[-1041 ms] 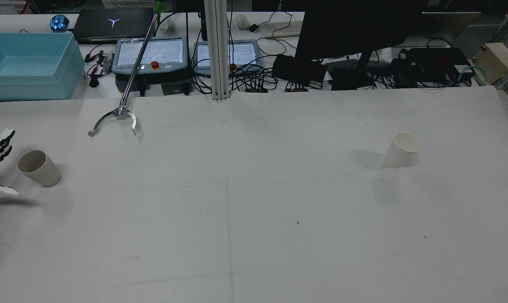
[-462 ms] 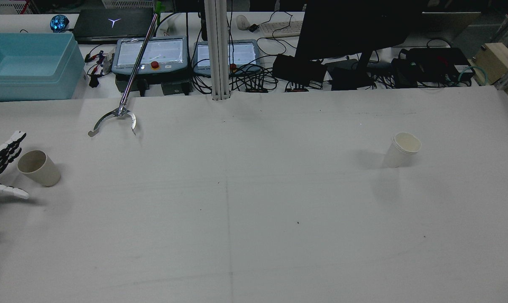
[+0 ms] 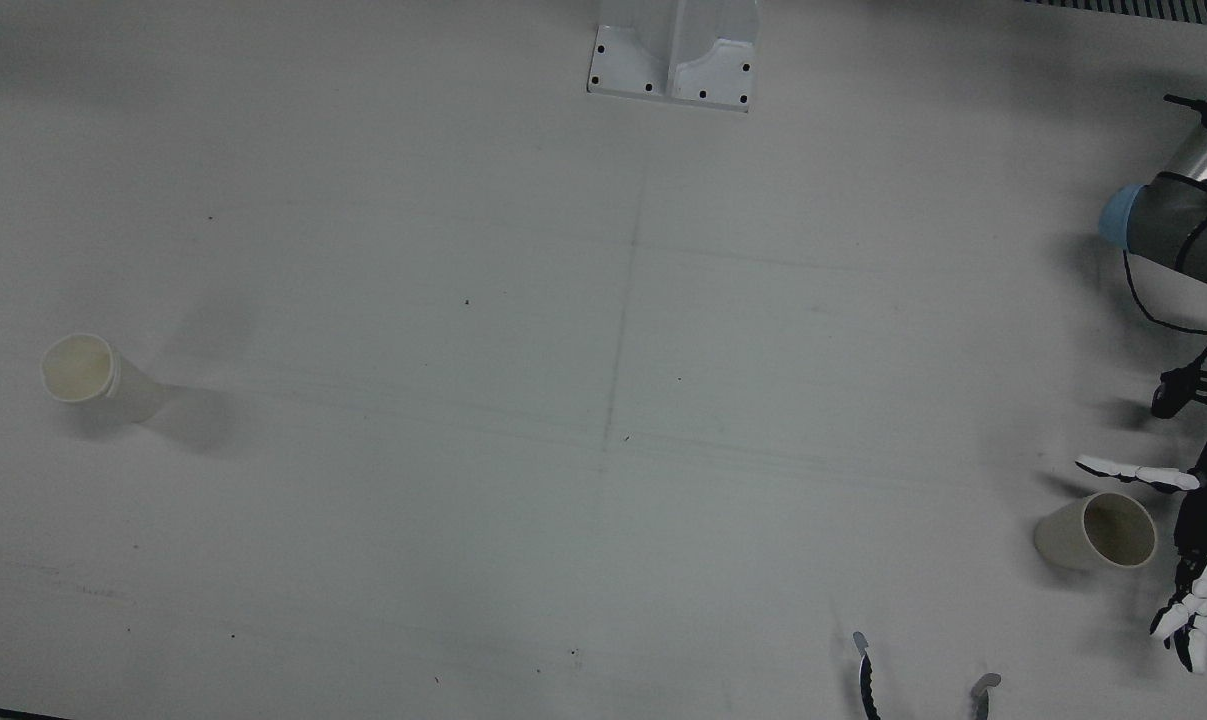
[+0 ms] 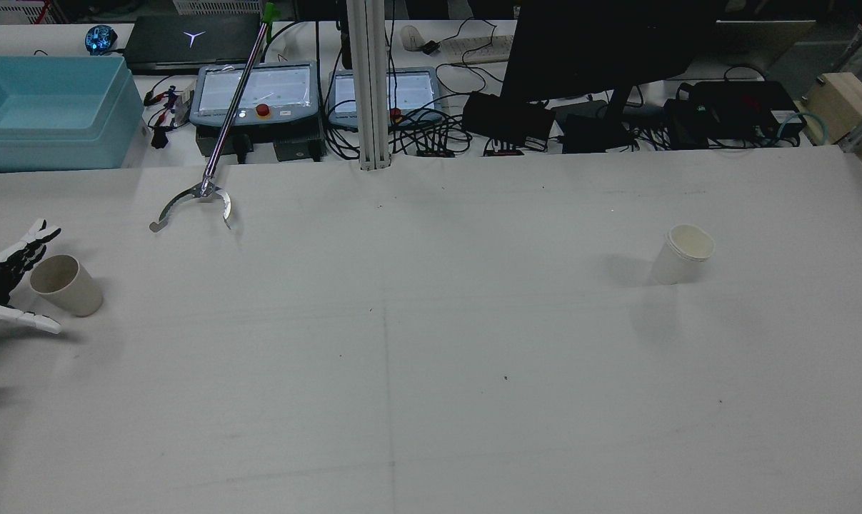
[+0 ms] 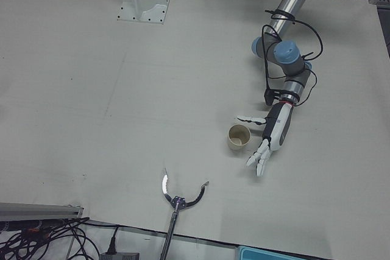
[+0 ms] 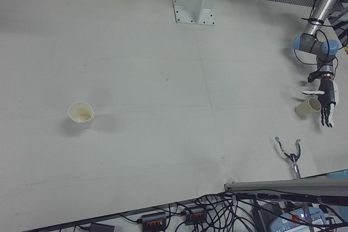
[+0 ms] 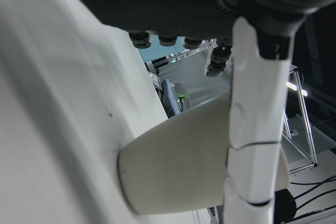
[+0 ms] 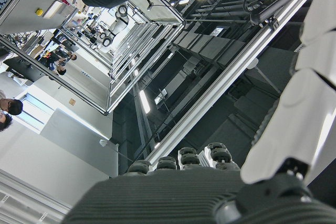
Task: Pour water
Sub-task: 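Reach the left hand toward the beige paper cup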
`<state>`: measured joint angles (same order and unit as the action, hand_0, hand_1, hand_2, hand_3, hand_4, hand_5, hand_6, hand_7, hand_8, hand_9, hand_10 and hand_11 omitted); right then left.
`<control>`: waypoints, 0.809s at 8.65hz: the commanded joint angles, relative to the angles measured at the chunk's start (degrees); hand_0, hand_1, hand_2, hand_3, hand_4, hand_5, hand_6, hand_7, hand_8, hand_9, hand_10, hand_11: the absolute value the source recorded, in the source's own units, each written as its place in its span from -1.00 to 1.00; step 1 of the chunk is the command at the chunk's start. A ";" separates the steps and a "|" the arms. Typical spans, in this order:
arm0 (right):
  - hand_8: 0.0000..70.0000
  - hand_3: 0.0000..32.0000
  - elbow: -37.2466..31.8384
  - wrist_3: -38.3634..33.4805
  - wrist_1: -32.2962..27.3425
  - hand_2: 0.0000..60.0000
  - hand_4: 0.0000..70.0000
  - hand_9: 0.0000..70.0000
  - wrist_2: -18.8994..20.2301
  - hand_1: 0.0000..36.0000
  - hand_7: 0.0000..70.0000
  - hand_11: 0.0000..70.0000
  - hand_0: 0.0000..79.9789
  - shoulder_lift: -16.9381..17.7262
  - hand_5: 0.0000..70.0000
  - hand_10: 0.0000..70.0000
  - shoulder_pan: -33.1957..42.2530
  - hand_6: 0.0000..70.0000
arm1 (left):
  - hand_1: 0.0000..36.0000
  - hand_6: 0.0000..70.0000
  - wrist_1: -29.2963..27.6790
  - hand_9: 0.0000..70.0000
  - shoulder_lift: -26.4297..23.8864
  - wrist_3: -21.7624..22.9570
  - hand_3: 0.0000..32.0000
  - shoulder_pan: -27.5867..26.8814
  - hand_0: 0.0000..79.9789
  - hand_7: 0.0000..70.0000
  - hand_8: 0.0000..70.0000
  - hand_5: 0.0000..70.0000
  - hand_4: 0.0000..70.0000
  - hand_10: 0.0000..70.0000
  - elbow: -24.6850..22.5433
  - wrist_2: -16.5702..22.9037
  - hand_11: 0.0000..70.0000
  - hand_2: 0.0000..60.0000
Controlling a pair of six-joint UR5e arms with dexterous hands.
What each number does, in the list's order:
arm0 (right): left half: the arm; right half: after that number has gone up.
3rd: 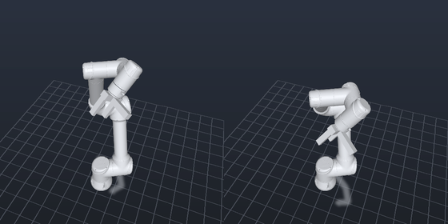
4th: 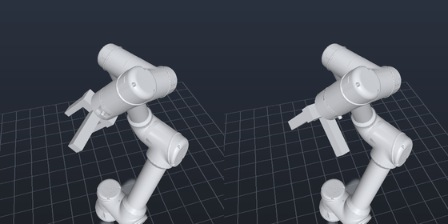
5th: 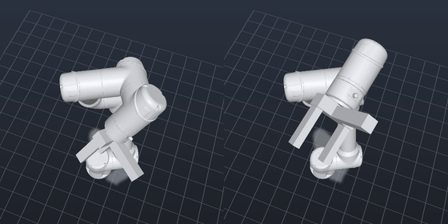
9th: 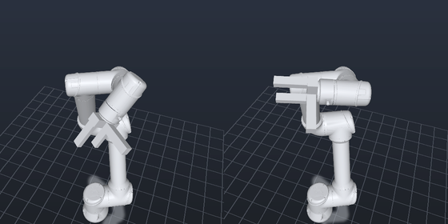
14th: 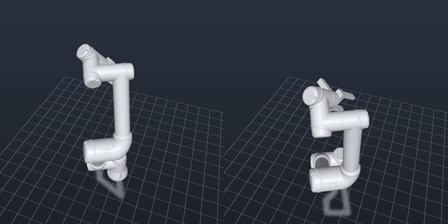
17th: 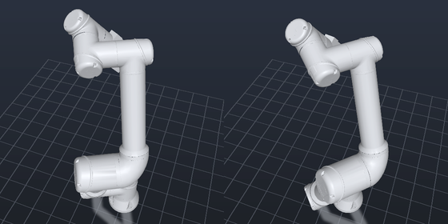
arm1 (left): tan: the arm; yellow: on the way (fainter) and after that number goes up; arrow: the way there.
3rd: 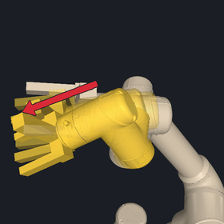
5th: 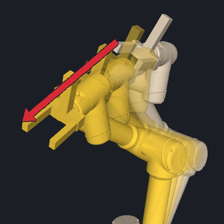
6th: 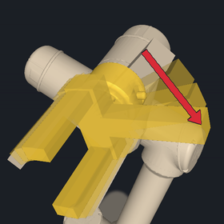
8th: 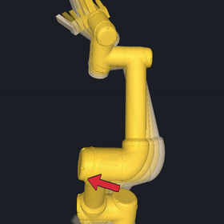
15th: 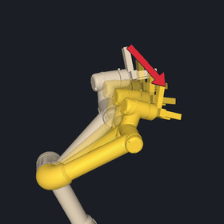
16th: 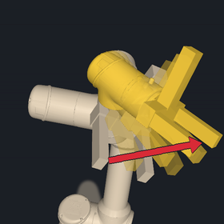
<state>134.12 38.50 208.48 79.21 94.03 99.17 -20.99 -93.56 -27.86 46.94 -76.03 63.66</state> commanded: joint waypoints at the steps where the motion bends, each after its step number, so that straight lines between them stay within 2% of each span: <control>1: -0.99 -1.00 0.00 -0.09 0.00 -0.63 -0.78 -0.92 -0.02 -0.34 -0.82 -0.98 0.14 0.02 -1.00 -1.00 0.05 -0.88 | 0.25 -1.00 1.38 -1.00 -0.66 0.17 -1.00 0.00 0.88 -0.95 -1.00 -0.69 -0.38 -0.96 -0.25 0.33 -0.85 -1.00; 3: -0.99 -1.00 0.00 0.00 0.00 -0.63 -0.78 -0.91 0.06 -0.34 -0.83 -0.98 0.14 0.02 -1.00 -1.00 0.05 -0.88 | 0.31 -1.00 1.74 -1.00 -0.65 0.44 -1.00 0.00 0.98 -0.98 -1.00 -0.44 -0.21 -0.95 -0.52 0.59 -0.85 -1.00; 7: -0.99 -1.00 0.00 0.00 -0.09 -0.64 -0.79 -0.91 0.06 -0.34 -0.84 -0.97 0.14 0.02 -1.00 -1.00 0.05 -0.89 | 0.10 -1.00 2.62 -1.00 -1.27 0.53 -1.00 -0.09 0.75 -0.98 -1.00 -0.26 0.00 -0.96 -0.96 1.99 -0.87 -1.00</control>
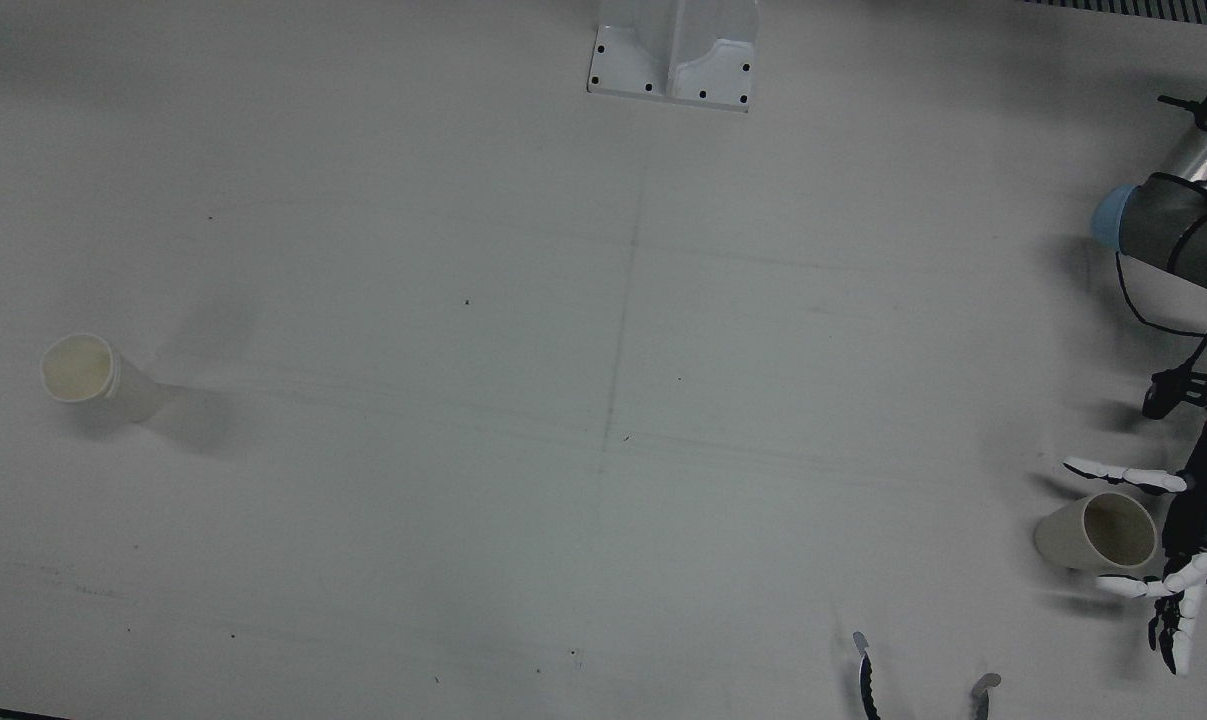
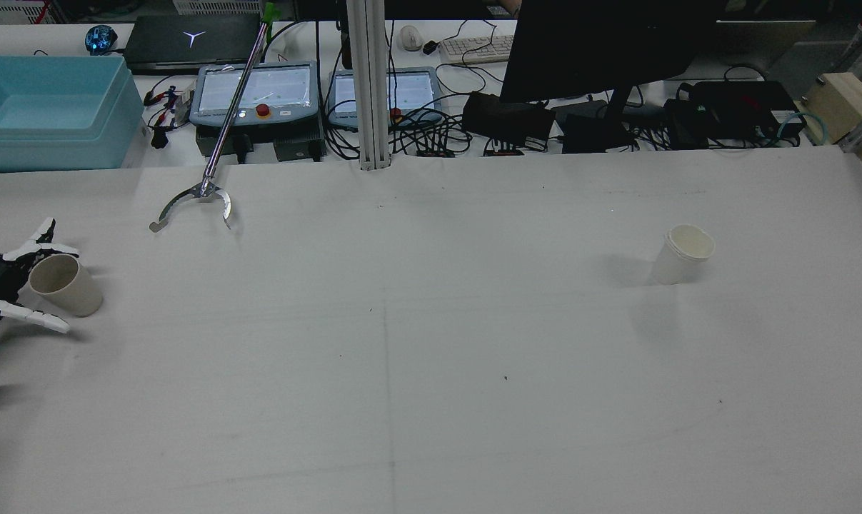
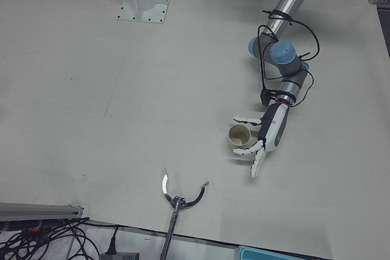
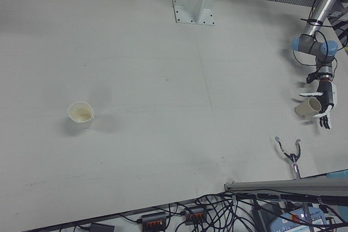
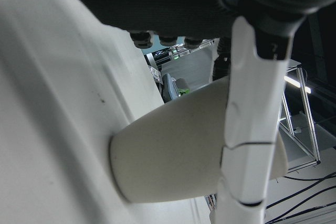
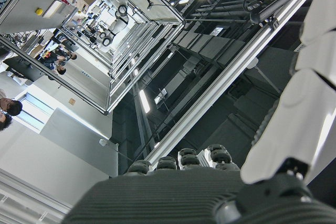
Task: Pour water
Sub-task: 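Reach the left hand toward the beige paper cup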
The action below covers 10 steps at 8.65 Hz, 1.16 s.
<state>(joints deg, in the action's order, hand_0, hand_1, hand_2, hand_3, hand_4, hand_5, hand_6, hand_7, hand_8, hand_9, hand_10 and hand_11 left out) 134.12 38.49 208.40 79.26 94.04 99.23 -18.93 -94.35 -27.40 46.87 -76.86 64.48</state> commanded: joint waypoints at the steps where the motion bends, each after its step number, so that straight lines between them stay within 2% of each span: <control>1: -0.99 -1.00 0.00 0.00 -0.01 -0.63 -0.79 -0.92 0.02 -0.34 -0.84 -0.97 0.15 0.00 -1.00 -1.00 0.00 -0.89 | 0.06 -1.00 1.43 -1.00 -1.44 0.07 -1.00 -0.03 0.71 -0.97 -1.00 -0.27 -0.03 -0.96 -0.05 1.87 -0.88 -1.00; 3: -0.99 -1.00 -0.09 0.00 -0.01 -0.62 -0.79 -0.91 0.02 -0.34 -0.84 -0.97 0.14 0.09 -1.00 -1.00 0.00 -0.89 | 0.08 -0.99 2.40 -1.00 -3.03 0.16 -1.00 -0.03 0.69 -0.95 -1.00 -0.31 -0.10 -0.97 0.56 4.41 -0.88 -1.00; 5: -0.98 -1.00 -0.09 -0.08 -0.01 -0.62 -0.80 -0.91 0.02 -0.34 -0.84 -0.97 0.14 0.09 -1.00 -1.00 0.00 -0.89 | 0.10 -0.99 3.02 -1.00 -3.12 0.24 -1.00 0.06 0.68 -0.94 -1.00 -0.27 -0.13 -0.96 -0.13 4.60 -0.88 -1.00; 7: -0.98 -1.00 -0.09 -0.08 -0.01 -0.63 -0.79 -0.91 -0.07 -0.35 -0.84 -0.97 0.14 0.44 -1.00 -1.00 0.00 -0.89 | 0.35 -0.98 3.37 -1.00 -2.95 0.33 -1.00 0.15 0.94 -0.91 -1.00 -0.14 -0.11 -0.95 -0.14 4.51 -0.85 -1.00; 8: -0.98 -1.00 -0.09 -0.09 -0.01 -0.63 -0.79 -0.91 0.02 -0.35 -0.84 -0.97 0.14 0.44 -1.00 -1.00 0.00 -0.89 | 0.50 -0.97 3.63 -1.00 -2.86 1.03 -1.00 0.06 1.00 -0.90 -1.00 -0.09 -0.10 -0.95 -0.05 4.51 -0.83 -1.00; 9: -0.98 -1.00 -0.09 -0.09 -0.01 -0.63 -0.79 -0.91 -0.07 -0.35 -0.85 -0.97 0.14 0.44 -1.00 -1.00 0.00 -0.89 | 0.74 -0.96 4.85 -1.00 -2.95 2.78 -1.00 0.06 1.00 -0.88 -1.00 -0.02 -0.09 -0.94 -0.05 4.51 -0.81 -0.78; 10: -0.98 -1.00 0.00 -0.09 -0.01 -0.63 -0.80 -0.91 -0.07 -0.35 -0.85 -0.97 0.14 0.44 -1.00 -1.00 0.00 -0.89 | 0.96 -0.94 6.00 -1.00 -3.03 4.19 -1.00 0.06 1.00 -0.83 -1.00 0.12 -0.03 -0.92 -0.13 4.51 -0.78 -0.42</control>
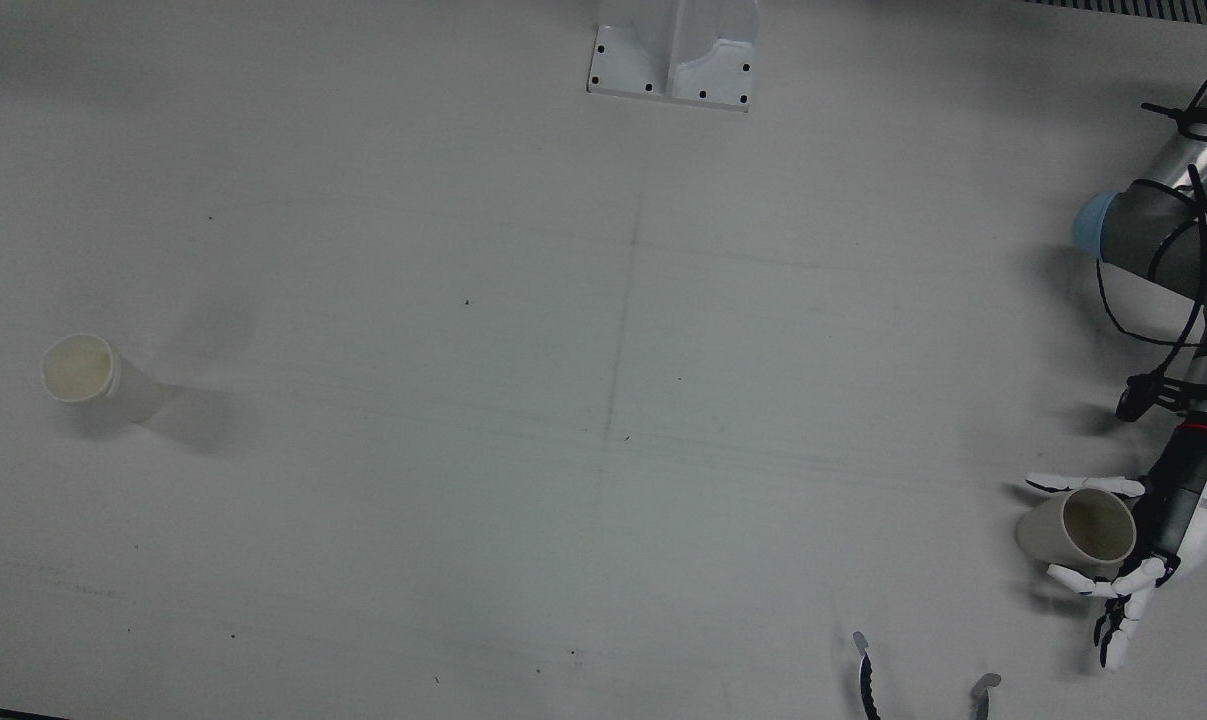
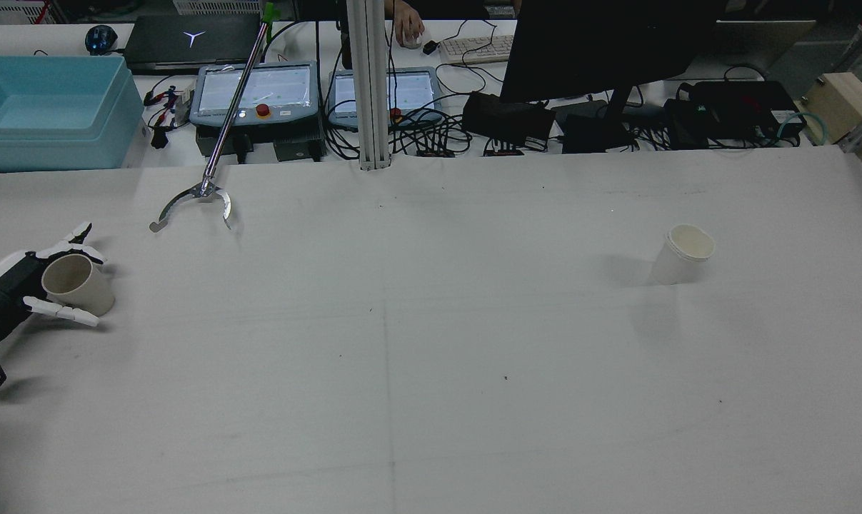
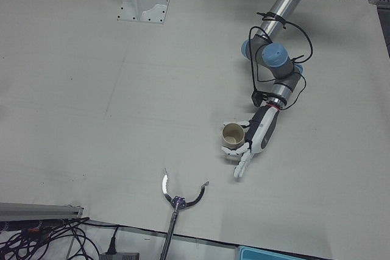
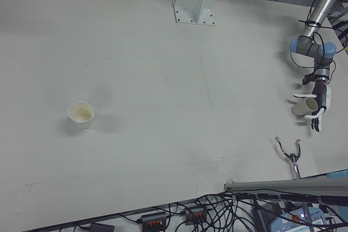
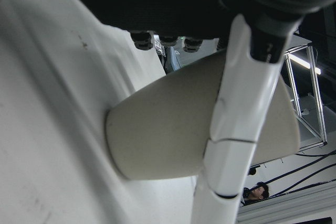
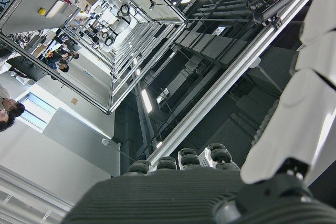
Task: Pour water
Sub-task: 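Close the left hand fingers around the beige cup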
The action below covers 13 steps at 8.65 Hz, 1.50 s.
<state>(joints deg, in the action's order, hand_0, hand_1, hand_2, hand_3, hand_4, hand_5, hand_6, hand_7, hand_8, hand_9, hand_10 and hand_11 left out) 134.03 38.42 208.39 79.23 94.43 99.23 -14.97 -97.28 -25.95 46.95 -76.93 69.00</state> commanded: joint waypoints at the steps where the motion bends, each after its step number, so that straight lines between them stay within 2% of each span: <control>1: -0.98 -1.00 0.09 -0.01 0.00 -0.63 -0.80 -0.91 0.04 -0.35 -0.84 -0.97 0.14 0.05 -1.00 -1.00 0.00 -0.89 | 1.00 -0.90 2.31 -0.99 -0.01 3.00 -1.00 0.07 1.00 -0.76 -0.98 0.26 0.07 -0.91 -0.23 -0.01 -0.77 -0.11; 2: -0.99 -1.00 0.09 -0.01 0.00 -0.63 -0.80 -0.91 -0.04 -0.35 -0.84 -0.97 0.14 0.05 -1.00 -1.00 0.00 -0.90 | 1.00 -0.86 3.18 -0.95 0.08 3.01 -1.00 0.07 1.00 -0.66 -0.95 0.43 0.24 -0.90 -0.93 -0.01 -0.75 0.30; 3: -0.99 -1.00 0.09 -0.01 0.00 -0.64 -0.80 -0.91 0.04 -0.35 -0.85 -0.97 0.14 0.05 -1.00 -1.00 0.00 -0.90 | 1.00 -0.79 3.45 -0.86 0.34 3.27 -1.00 0.07 1.00 -0.52 -0.89 0.57 0.52 -0.87 -1.46 -0.01 -0.72 0.88; 4: -0.99 -1.00 0.09 -0.10 0.00 -0.64 -0.80 -0.91 0.04 -0.36 -0.84 -0.97 0.14 0.05 -1.00 -1.00 0.00 -0.90 | 1.00 -0.70 5.11 -0.73 0.34 4.92 -1.00 0.07 1.00 -0.34 -0.81 0.71 0.69 -0.86 -1.73 -0.09 -0.70 1.00; 5: -0.99 -1.00 0.09 -0.01 0.00 -0.65 -0.80 -0.91 0.04 -0.36 -0.85 -0.97 0.14 0.05 -1.00 -1.00 0.00 -0.90 | 1.00 -0.61 6.69 -0.58 0.60 6.24 -1.00 0.07 0.74 -0.13 -0.71 0.97 0.66 -0.84 -2.86 -0.10 -0.69 1.00; 6: -0.99 -1.00 0.09 -0.10 0.00 -0.65 -0.80 -0.91 -0.04 -0.37 -0.85 -0.97 0.14 0.05 -1.00 -1.00 0.00 -0.90 | 1.00 -0.58 7.66 -0.52 0.78 6.43 -1.00 0.25 0.58 -0.06 -0.68 1.00 0.60 -0.84 -4.53 -0.10 -0.68 1.00; 9: -0.98 -1.00 0.09 -0.10 -0.09 -0.64 -0.80 -0.91 -0.04 -0.36 -0.84 -0.97 0.14 0.05 -1.00 -1.00 -0.09 -0.90 | 1.00 -0.53 8.38 -0.43 0.87 8.80 -1.00 0.69 0.58 -0.03 -0.62 1.00 0.63 -0.82 -5.16 -0.10 -0.66 1.00; 10: -0.98 -1.00 0.00 -0.10 -0.09 -0.64 -0.80 -0.91 -0.04 -0.36 -0.84 -0.97 0.14 0.05 -1.00 -1.00 -0.09 -0.89 | 1.00 -0.48 8.29 -0.37 1.39 9.42 -1.00 0.69 0.65 0.02 -0.57 1.00 0.64 -0.79 -6.20 -0.10 -0.62 1.00; 11: -0.98 -1.00 0.00 -0.01 -0.09 -0.64 -0.80 -0.91 -0.04 -0.36 -0.84 -0.97 0.14 0.05 -1.00 -1.00 -0.17 -0.89 | 1.00 -0.49 8.37 -0.37 2.53 9.42 -1.00 0.60 0.95 -0.02 -0.57 1.00 0.61 -0.79 -7.52 -0.10 -0.59 1.00; 12: -0.98 -1.00 0.00 -0.10 -0.09 -0.64 -0.80 -0.91 -0.04 -0.36 -0.84 -0.97 0.14 0.05 -1.00 -1.00 -0.18 -0.89 | 1.00 -0.54 8.20 -0.45 2.71 9.42 -1.00 0.60 0.54 -0.16 -0.61 1.00 0.53 -0.81 -7.62 -0.10 -0.63 1.00; 13: -0.98 -1.00 0.00 -0.01 -0.09 -0.63 -0.80 -0.91 -0.04 -0.35 -0.84 -0.96 0.14 0.05 -1.00 -1.00 -0.18 -0.89 | 1.00 -0.57 7.68 -0.51 3.06 9.42 -1.00 0.60 0.55 -0.25 -0.65 1.00 0.47 -0.82 -7.62 -0.10 -0.65 1.00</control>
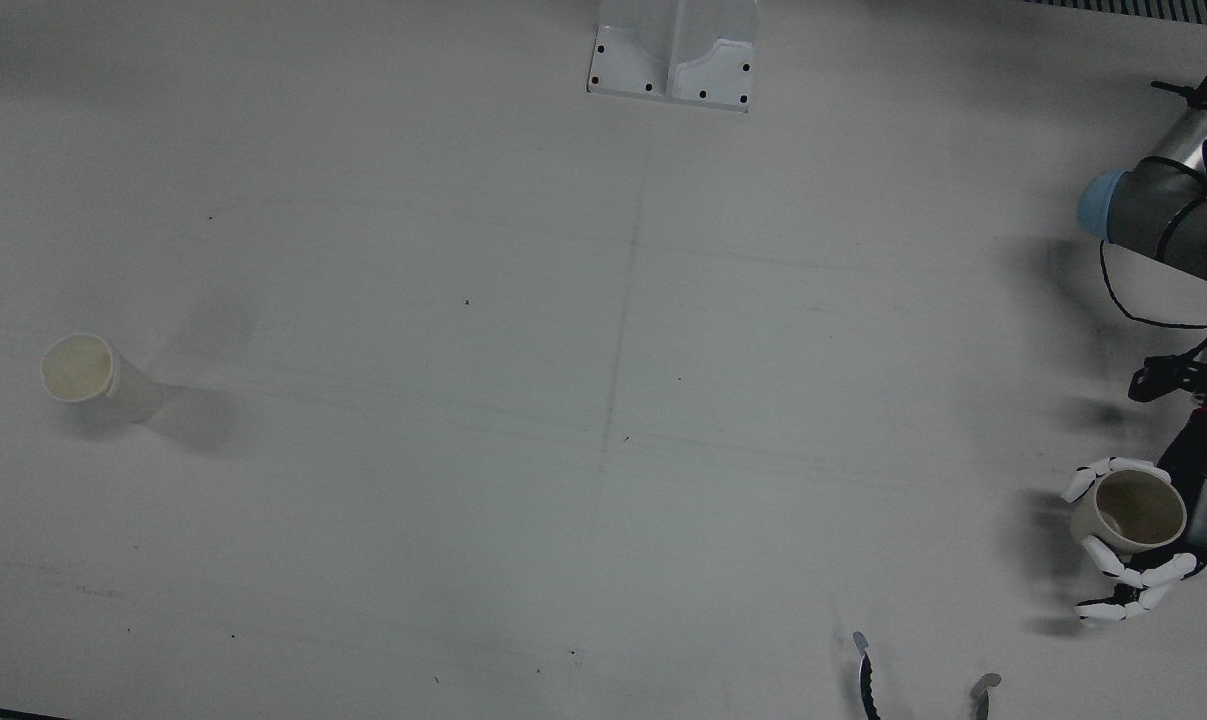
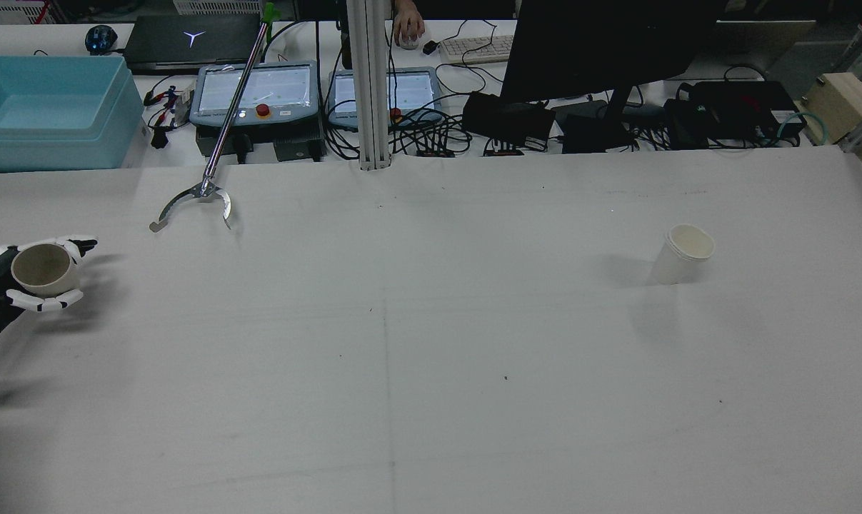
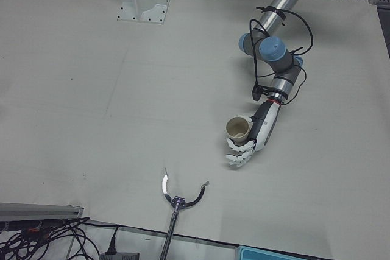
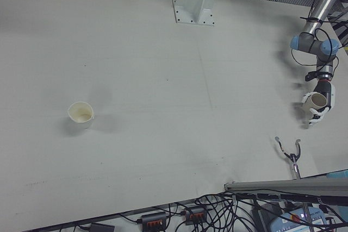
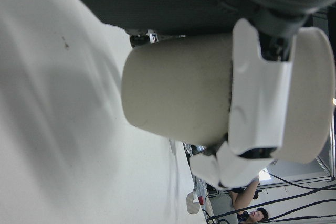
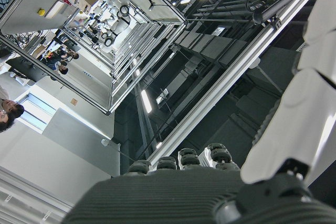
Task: Pour water
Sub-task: 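Close the left hand fingers around the beige cup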
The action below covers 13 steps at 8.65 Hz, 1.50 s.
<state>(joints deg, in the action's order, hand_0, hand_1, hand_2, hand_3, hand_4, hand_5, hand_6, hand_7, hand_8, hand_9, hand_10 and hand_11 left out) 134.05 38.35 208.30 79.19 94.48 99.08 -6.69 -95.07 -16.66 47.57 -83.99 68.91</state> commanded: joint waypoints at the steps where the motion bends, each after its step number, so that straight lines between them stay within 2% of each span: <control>1: -0.98 -1.00 -0.01 0.06 0.00 -0.63 -0.79 -0.91 0.00 -0.35 -0.84 -0.96 0.14 0.00 -1.00 -1.00 -0.03 -0.89 | 1.00 -0.58 -0.96 -0.54 0.93 0.22 -1.00 -0.02 0.39 -0.30 -0.68 1.00 0.42 -0.84 -0.57 0.00 -0.70 1.00; 2: -0.98 -1.00 -0.01 0.06 0.00 -0.63 -0.79 -0.91 0.00 -0.35 -0.84 -0.96 0.14 0.00 -1.00 -1.00 0.06 -0.89 | 0.39 -0.58 -1.39 -0.57 0.94 0.14 -1.00 -0.02 0.24 -0.30 -0.70 1.00 0.42 -0.86 -0.48 0.00 -0.77 1.00; 3: -0.98 -1.00 -0.01 0.06 0.00 -0.63 -0.79 -0.91 0.00 -0.35 -0.84 -0.96 0.14 0.00 -1.00 -1.00 0.06 -0.89 | -0.10 -0.56 -1.40 -0.56 1.02 0.14 -1.00 -0.02 0.18 -0.27 -0.70 1.00 0.45 -0.87 -0.56 0.00 -0.80 0.47; 4: -0.98 -1.00 -0.01 0.06 0.00 -0.62 -0.80 -0.91 0.09 -0.35 -0.85 -0.96 0.14 0.00 -1.00 -1.00 0.06 -0.89 | -0.83 -0.54 -1.05 -0.55 1.02 0.31 -1.00 0.07 0.09 -0.22 -0.69 1.00 0.49 -0.88 -0.74 0.00 -0.84 -0.67; 5: -0.98 -1.00 -0.01 0.06 0.00 -0.62 -0.80 -0.90 0.00 -0.35 -0.85 -0.96 0.14 0.00 -1.00 -1.00 0.06 -0.89 | -1.00 -0.55 -0.96 -0.57 1.02 0.40 -1.00 0.07 0.14 -0.23 -0.71 1.00 0.53 -0.89 -0.74 0.00 -0.86 -1.00; 8: -0.98 -1.00 -0.10 -0.03 0.00 -0.62 -0.80 -0.91 0.09 -0.35 -0.85 -0.96 0.14 0.00 -1.00 -1.00 0.06 -0.89 | -1.00 -0.60 -0.78 -0.61 1.11 0.58 -1.00 0.07 0.15 -0.27 -0.76 1.00 0.46 -0.92 -0.74 0.00 -0.90 -1.00; 11: -0.98 -1.00 -0.10 0.06 -0.09 -0.62 -0.80 -0.90 0.09 -0.35 -0.85 -0.96 0.14 0.00 -1.00 -1.00 0.06 -0.89 | -1.00 -0.61 -0.70 -0.62 1.11 0.66 -1.00 0.07 0.11 -0.29 -0.78 1.00 0.56 -0.93 -0.74 -0.09 -0.91 -1.00; 13: -0.98 -1.00 -0.10 0.06 -0.09 -0.62 -0.80 -0.90 0.09 -0.35 -0.85 -0.96 0.14 0.00 -1.00 -1.00 0.14 -0.89 | -1.00 -0.63 -0.26 -0.63 1.46 0.75 -1.00 0.16 0.14 -0.31 -0.79 1.00 0.53 -0.93 -1.53 -0.70 -0.92 -1.00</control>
<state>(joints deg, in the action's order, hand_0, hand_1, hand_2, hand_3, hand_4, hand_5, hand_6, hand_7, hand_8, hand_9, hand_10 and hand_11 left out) 133.95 38.40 208.22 79.28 94.48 99.14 -7.39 -93.92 -15.98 47.64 -84.76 68.79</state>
